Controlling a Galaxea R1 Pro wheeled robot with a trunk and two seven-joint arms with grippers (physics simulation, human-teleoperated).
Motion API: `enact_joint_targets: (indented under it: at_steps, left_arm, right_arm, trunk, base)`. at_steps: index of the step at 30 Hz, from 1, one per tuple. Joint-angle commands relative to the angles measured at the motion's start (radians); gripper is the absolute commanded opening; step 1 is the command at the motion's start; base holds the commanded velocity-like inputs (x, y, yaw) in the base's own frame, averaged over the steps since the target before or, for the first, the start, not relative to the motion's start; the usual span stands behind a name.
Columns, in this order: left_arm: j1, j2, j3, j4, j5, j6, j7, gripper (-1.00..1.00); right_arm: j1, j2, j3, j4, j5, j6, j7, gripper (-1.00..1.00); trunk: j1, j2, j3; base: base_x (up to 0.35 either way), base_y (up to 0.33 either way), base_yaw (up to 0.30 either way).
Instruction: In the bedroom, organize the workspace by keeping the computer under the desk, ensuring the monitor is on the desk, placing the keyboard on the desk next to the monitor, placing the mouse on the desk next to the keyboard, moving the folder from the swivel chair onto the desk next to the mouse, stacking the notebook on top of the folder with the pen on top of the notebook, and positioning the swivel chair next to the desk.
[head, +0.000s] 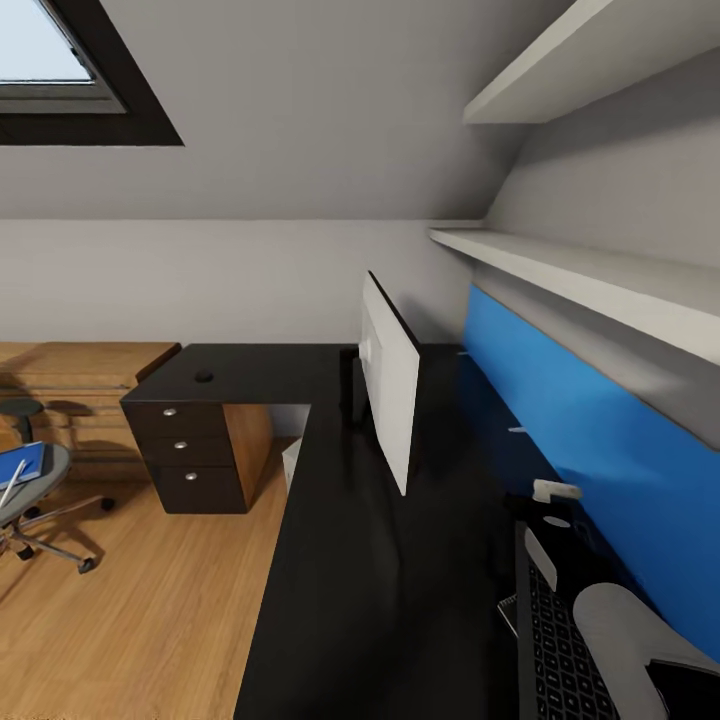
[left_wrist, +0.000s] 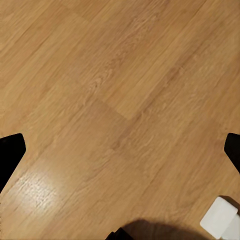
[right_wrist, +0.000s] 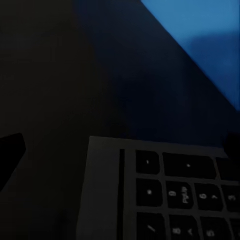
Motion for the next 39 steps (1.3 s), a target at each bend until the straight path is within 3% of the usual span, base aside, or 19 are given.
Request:
enact_joint_targets:
  at_steps: [1,39]
  left_arm:
    - [-0.001,0.001,-0.008,-0.001,0.010,-0.005,0.006,1.00]
    - [-0.001,0.001,-0.007,-0.001,0.010,-0.005,0.006,1.00]
  right_arm:
    - [0.000,0.000,-0.001,-0.002,-0.001,0.006,-0.003,1.00]
    - [0.000,0.002,-0.002,0.002,0.001,0.011,-0.006,1.00]
  trunk:
    - [0.000,-0.001,-0.003]
    - [0.000,-0.001,-0.062]
  base:
    - [0.000,0.000,0.000]
    - [0.000,0.000,0.000]
